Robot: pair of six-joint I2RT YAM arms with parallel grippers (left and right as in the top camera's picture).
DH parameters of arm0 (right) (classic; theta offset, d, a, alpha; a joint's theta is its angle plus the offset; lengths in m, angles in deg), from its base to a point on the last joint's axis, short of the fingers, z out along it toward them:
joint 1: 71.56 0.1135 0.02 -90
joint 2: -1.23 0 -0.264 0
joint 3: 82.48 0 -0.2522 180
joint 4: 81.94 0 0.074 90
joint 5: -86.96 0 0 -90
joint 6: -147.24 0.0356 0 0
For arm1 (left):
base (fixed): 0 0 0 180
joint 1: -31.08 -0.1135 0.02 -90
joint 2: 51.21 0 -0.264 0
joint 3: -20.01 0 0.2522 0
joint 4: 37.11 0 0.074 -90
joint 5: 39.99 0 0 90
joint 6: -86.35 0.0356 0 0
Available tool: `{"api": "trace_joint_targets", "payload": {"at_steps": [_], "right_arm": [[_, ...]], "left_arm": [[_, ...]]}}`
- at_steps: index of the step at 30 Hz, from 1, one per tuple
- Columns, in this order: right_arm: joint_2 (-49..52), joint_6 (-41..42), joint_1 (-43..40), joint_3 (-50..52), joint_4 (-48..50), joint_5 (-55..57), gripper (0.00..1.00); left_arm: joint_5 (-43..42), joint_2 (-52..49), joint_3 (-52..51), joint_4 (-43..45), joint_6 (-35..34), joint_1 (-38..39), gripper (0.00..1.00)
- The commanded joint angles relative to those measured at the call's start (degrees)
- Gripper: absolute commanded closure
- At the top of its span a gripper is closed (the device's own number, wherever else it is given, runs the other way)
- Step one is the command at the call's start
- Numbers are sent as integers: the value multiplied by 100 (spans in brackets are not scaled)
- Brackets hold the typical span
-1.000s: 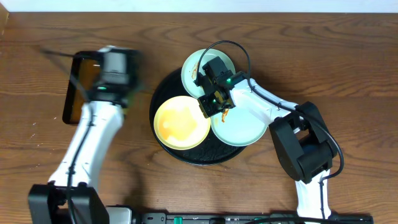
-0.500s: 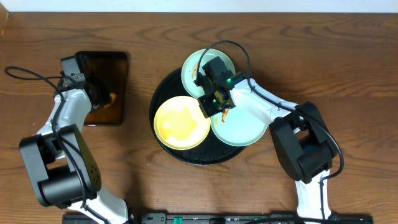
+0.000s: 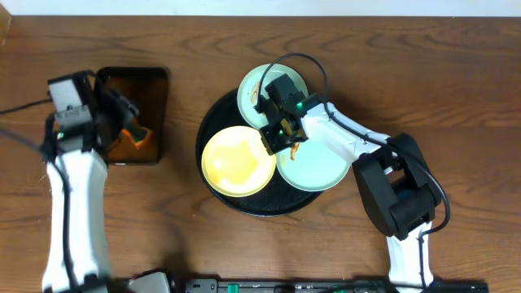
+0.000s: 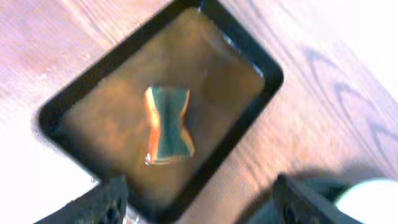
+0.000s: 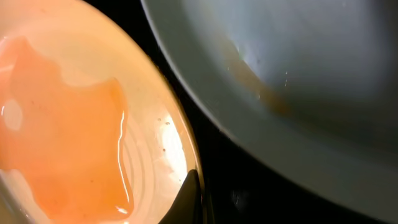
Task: Clean dirty plates on tray and stack at the side
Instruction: 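Return the sponge with the left gripper to the water tray, then lift the yellow plate with the right gripper and carry it right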
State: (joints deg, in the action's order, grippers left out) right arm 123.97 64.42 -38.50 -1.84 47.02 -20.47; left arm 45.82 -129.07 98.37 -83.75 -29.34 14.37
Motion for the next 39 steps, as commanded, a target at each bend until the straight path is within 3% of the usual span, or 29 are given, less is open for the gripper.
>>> {"api": "trace_joint_targets", "payload": {"at_steps": [1, 7, 16, 26, 39], "right_arm": [[-490, 2, 42, -240, -275, 9, 99], [-1408, 9, 157, -289, -328, 442, 99], [-1954, 109, 833, -291, -452, 3453, 99], [-2050, -1397, 1725, -291, 267, 6513, 99], [-2050, -4282, 2190, -289, 1558, 7803, 99]], "left_arm": [[33, 597, 68, -619, -48, 2, 23], [33, 892, 63, -1080, -48, 2, 22], [31, 892, 57, -1082, -48, 2, 22], [31, 892, 57, -1082, -48, 2, 21], [31, 892, 57, -1082, -48, 2, 21]]}}
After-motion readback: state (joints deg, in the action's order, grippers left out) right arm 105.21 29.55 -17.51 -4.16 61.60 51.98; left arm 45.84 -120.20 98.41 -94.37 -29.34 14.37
